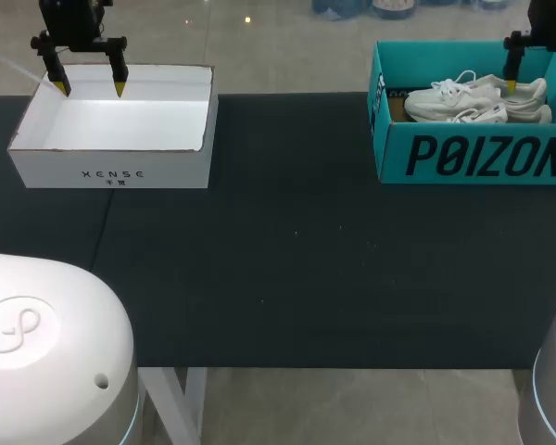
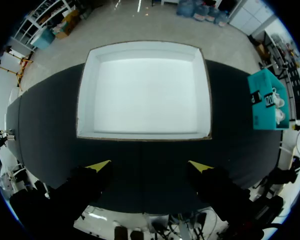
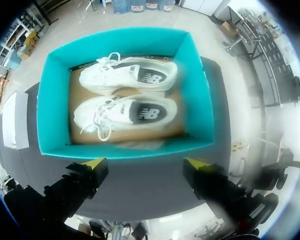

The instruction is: Take the shoe out of the shoebox, open the shoe tongue, remove and reinsert the insole, then place the shoe into the shoebox

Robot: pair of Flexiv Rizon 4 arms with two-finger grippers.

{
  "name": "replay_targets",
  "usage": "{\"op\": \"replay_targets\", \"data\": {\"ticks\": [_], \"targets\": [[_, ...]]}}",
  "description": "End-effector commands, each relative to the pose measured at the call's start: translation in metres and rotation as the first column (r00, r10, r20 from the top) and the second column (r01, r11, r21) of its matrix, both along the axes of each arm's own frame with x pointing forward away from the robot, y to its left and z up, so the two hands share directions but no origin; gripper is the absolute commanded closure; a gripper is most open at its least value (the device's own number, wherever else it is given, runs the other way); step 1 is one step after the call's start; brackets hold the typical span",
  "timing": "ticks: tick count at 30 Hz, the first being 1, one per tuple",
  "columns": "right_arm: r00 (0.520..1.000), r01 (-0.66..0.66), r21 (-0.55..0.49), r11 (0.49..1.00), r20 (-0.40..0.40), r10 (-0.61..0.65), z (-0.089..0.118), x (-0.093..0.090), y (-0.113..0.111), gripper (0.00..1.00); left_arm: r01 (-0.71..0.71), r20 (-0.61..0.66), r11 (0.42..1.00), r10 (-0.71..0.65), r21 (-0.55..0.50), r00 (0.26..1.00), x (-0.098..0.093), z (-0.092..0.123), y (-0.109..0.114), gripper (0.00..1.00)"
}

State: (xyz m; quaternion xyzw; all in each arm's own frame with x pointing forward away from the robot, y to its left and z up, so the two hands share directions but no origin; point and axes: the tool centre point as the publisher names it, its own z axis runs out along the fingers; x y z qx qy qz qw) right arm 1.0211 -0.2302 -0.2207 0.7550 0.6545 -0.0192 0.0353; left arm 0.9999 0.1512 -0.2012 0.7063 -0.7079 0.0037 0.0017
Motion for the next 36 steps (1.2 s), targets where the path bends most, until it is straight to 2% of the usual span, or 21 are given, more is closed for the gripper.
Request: {"op": "replay_targets", "data": {"ticks": [1,7,17,28,36], "targets": [[0.999,0.020,-0.003,1.000,0.031,-0.020,-0.011,-0.004,-0.018,0.00,-0.001,0.003,1.000,0.001,0.003,1.000,-0.002,0.001,0.000,0.00],[0.997,0.038,0.004,0.999,0.061,-0.039,-0.021,0.000,-0.030,0.00,-0.001,0.003,1.000,0.001,0.003,1.000,-0.002,0.001,0.000,0.00],[0.997,-0.023,-0.039,0.999,0.070,0.026,-0.039,0.010,-0.023,0.00,-0.001,0.003,1.000,0.001,0.003,1.000,-0.002,0.001,0.000,0.00],[0.995,-0.086,-0.100,0.991,0.040,0.090,-0.069,0.040,-0.040,0.00,-0.001,0.003,1.000,0.001,0.003,1.000,-0.002,0.001,0.000,0.00],[0.995,-0.097,-0.084,0.992,0.008,0.098,-0.086,0.058,-0.050,0.00,-0.001,0.003,1.000,0.001,0.003,1.000,-0.002,0.001,0.000,0.00]]}}
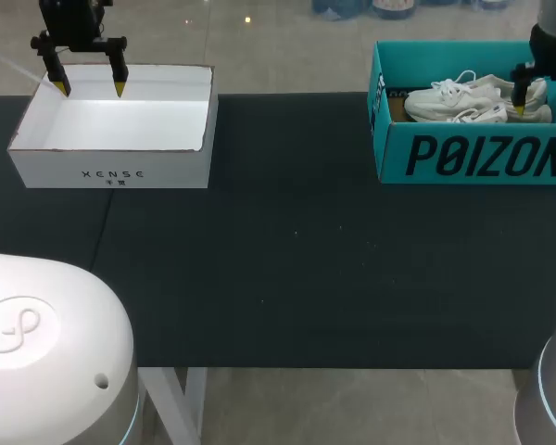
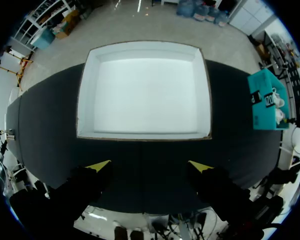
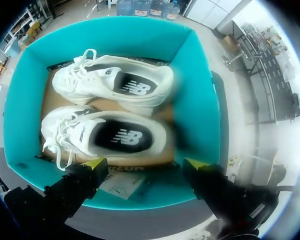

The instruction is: Take the shoe out of the shoebox, open the shoe tongue, remove and reinsert the insole, then place the shoe into the shoebox

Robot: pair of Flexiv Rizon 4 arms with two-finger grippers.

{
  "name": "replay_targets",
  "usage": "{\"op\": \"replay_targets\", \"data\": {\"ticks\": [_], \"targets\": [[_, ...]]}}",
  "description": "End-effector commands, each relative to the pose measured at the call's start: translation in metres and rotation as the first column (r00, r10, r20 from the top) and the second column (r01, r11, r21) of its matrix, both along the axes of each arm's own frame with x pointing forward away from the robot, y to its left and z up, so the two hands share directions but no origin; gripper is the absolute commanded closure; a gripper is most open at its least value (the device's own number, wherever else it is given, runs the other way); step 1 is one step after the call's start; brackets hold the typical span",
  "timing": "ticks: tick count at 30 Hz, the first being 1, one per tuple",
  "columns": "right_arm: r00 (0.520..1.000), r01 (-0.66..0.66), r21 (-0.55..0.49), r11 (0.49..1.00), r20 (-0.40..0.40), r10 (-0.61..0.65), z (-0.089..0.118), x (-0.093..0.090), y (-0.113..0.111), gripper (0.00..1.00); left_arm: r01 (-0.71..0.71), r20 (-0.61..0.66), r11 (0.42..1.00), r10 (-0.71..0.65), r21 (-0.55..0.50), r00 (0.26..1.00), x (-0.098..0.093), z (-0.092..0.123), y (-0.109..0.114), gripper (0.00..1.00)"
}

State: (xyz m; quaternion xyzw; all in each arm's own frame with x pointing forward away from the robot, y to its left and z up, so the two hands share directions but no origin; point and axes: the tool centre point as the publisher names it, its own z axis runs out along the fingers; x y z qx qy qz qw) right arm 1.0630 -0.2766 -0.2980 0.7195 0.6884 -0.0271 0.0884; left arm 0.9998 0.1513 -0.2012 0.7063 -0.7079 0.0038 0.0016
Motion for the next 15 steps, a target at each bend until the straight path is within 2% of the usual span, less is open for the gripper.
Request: {"op": "replay_targets", "data": {"ticks": [1,15], "targets": [[0.999,0.007,0.007,1.000,-0.047,-0.006,-0.011,0.016,-0.005,0.00,-0.001,0.003,1.000,0.001,0.003,1.000,-0.002,0.001,0.000,0.00],[0.997,0.042,0.044,0.998,-0.072,-0.039,-0.028,0.022,-0.016,0.00,-0.001,0.003,1.000,0.001,0.003,1.000,-0.002,0.001,0.000,0.00]]}}
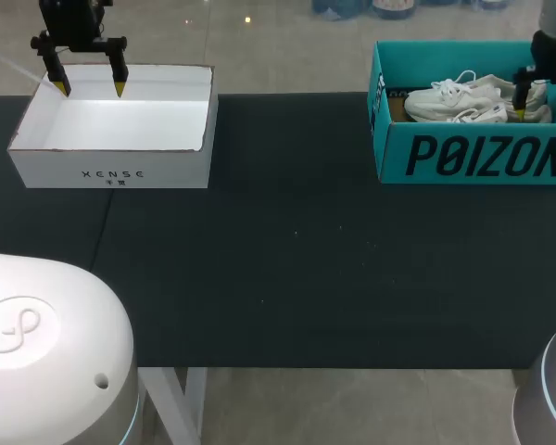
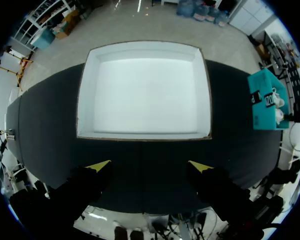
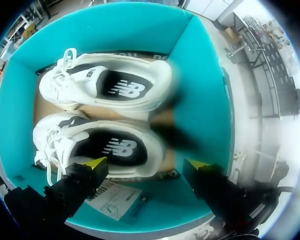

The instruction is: Take the shoe out of the shoebox, open the shoe tongue, remove and reinsert the insole, then place the shoe into the shoebox

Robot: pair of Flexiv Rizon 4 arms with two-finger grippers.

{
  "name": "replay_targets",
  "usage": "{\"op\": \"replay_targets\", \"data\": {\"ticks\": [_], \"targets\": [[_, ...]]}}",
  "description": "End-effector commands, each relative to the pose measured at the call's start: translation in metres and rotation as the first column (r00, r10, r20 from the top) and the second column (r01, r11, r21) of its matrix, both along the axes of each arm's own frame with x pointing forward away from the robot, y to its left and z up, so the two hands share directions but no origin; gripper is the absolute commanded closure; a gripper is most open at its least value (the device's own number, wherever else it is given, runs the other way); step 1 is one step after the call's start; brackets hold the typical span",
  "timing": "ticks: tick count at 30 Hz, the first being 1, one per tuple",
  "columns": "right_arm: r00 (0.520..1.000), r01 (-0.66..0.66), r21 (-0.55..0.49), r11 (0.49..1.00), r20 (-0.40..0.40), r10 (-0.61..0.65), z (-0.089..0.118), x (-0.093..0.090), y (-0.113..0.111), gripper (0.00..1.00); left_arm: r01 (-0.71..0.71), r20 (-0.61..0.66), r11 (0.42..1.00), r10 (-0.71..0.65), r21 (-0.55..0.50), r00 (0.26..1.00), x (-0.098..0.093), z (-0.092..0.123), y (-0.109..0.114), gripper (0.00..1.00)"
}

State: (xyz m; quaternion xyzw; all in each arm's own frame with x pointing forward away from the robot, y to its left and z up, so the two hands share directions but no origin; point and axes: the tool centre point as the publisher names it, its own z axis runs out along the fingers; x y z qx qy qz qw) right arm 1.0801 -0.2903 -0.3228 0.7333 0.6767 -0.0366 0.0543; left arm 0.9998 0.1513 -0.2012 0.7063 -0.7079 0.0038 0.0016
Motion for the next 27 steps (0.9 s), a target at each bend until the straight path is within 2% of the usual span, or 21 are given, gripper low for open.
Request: {"op": "replay_targets", "data": {"ticks": [1,15,16,18,19,20,21,22,27], "targets": [[1.000,0.001,0.008,1.000,-0.013,-0.001,-0.003,0.005,-0.003,0.00,-0.001,0.003,1.000,0.001,0.003,1.000,-0.002,0.001,0.000,0.00],[1.000,0.019,0.028,0.999,-0.018,-0.018,-0.013,0.010,-0.008,0.00,-0.001,0.003,1.000,0.001,0.003,1.000,-0.002,0.001,0.000,0.00],[1.000,0.023,0.031,0.999,-0.018,-0.022,-0.013,0.011,-0.009,0.04,-0.001,0.003,1.000,0.001,0.003,1.000,-0.002,0.001,0.000,0.00],[1.000,0.024,0.036,0.999,-0.018,-0.023,-0.014,0.011,-0.009,0.34,-0.001,0.003,1.000,0.001,0.003,1.000,-0.002,0.001,0.000,0.00],[0.999,0.028,0.042,0.999,-0.016,-0.027,-0.014,0.011,-0.009,0.54,-0.001,0.003,1.000,0.001,0.003,1.000,-0.002,0.001,0.000,0.00],[0.999,0.031,0.055,0.998,-0.014,-0.030,-0.014,0.010,-0.009,0.68,-0.001,0.003,1.000,0.001,0.003,1.000,-0.002,0.001,0.000,0.00],[0.999,0.030,0.054,0.998,-0.014,-0.029,-0.013,0.010,-0.010,0.96,-0.001,0.003,1.000,0.001,0.003,1.000,-0.002,0.001,0.000,0.00],[0.999,0.033,0.057,0.998,-0.013,-0.033,-0.013,0.010,-0.010,1.00,-0.001,0.003,1.000,0.001,0.003,1.000,-0.002,0.001,0.000,0.00],[0.999,0.030,0.052,0.998,-0.010,-0.030,-0.012,0.007,-0.011,1.00,-0.001,0.003,1.000,0.001,0.003,1.000,-0.002,0.001,0.000,0.00]]}}
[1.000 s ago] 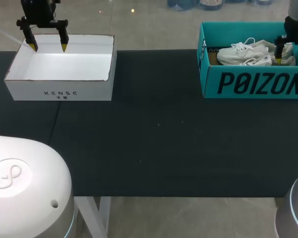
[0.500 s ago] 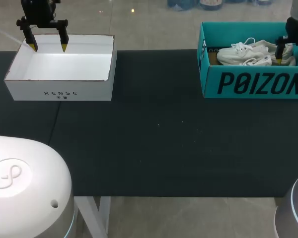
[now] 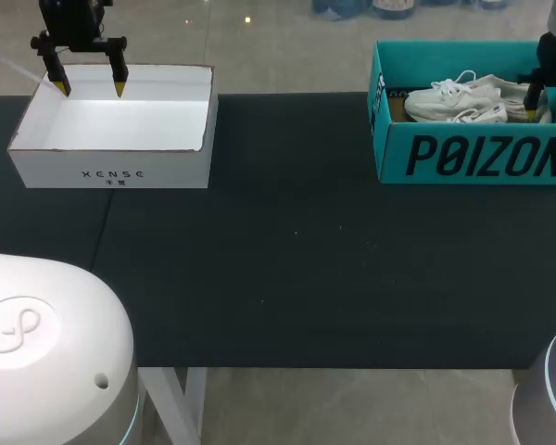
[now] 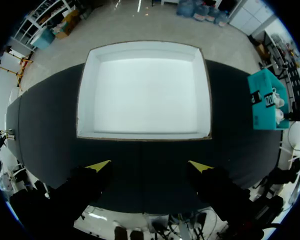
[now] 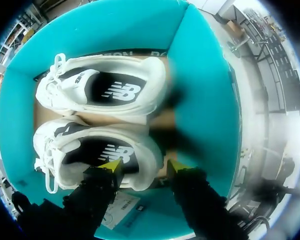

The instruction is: Take the shoe out of the shoebox, open the shoe tongue, remove and reinsert the insole, then place the shoe into the shoebox

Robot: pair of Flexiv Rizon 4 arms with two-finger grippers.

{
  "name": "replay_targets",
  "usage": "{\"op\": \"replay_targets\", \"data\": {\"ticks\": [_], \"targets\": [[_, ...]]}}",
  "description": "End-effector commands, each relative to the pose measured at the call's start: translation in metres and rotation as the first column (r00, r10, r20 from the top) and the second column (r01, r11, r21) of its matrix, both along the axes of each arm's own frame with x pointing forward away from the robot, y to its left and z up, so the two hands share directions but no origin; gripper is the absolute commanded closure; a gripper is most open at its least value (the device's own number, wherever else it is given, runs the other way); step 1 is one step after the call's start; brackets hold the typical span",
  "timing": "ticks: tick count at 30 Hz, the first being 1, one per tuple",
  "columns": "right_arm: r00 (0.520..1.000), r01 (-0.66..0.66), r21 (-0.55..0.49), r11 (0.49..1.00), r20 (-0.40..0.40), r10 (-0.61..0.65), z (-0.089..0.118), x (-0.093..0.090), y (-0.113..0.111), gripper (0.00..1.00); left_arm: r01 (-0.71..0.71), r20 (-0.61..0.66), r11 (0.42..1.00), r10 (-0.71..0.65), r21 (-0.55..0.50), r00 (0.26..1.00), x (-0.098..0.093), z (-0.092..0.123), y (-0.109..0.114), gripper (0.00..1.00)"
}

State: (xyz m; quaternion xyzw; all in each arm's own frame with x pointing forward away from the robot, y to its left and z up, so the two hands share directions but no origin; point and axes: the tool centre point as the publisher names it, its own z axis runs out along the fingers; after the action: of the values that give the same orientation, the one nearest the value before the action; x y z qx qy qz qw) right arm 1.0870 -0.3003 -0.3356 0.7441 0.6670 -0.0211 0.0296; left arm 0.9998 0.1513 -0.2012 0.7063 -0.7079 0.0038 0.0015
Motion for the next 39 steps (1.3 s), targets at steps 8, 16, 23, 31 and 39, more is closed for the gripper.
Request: {"op": "replay_targets", "data": {"ticks": [8,16,23,31,39], "targets": [[1.000,0.008,-0.025,1.000,0.012,-0.008,0.006,-0.001,-0.006,1.00,-0.001,0.003,1.000,0.001,0.003,1.000,-0.002,0.001,0.000,0.00],[0.998,0.032,-0.017,0.999,0.050,-0.032,0.022,-0.003,-0.009,1.00,-0.001,0.003,1.000,0.001,0.003,1.000,-0.002,0.001,0.000,0.00],[0.995,0.054,-0.032,0.998,0.087,-0.051,0.057,-0.001,-0.008,1.00,-0.001,0.003,1.000,0.001,0.003,1.000,-0.002,0.001,0.000,0.00],[0.991,0.087,-0.042,0.995,0.102,-0.082,0.105,0.005,-0.007,1.00,-0.001,0.003,1.000,0.001,0.003,1.000,-0.002,0.001,0.000,0.00],[0.984,0.112,-0.024,0.993,0.143,-0.107,0.154,0.002,-0.003,1.00,-0.001,0.003,1.000,0.001,0.003,1.000,-0.002,0.001,0.000,0.00]]}}
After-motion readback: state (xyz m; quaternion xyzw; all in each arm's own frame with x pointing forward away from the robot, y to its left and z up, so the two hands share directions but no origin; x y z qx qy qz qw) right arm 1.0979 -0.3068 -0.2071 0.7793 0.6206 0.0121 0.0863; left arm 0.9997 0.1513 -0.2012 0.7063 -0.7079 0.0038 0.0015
